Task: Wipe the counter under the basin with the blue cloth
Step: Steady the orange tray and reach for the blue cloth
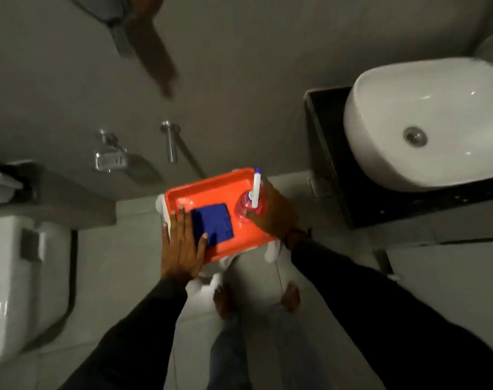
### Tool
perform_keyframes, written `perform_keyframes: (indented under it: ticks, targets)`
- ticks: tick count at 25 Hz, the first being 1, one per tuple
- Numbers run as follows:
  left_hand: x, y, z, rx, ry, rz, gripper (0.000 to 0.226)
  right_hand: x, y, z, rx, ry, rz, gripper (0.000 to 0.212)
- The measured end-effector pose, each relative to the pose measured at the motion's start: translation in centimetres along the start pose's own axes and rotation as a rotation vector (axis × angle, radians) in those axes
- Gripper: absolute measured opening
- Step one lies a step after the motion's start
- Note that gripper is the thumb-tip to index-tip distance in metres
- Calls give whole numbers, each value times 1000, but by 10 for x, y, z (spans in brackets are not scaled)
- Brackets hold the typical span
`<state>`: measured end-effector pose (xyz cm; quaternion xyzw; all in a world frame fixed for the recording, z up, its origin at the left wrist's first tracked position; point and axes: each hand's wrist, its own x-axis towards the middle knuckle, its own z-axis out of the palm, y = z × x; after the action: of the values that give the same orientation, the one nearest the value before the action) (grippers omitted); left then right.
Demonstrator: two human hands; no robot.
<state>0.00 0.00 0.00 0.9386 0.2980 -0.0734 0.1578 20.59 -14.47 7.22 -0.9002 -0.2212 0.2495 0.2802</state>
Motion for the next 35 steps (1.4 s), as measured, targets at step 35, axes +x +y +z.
perform_keyframes:
  ticks: [35]
  targets:
    - [16, -33, 86, 5, 3, -172, 80, 26, 8, 104, 438, -410, 502, 46]
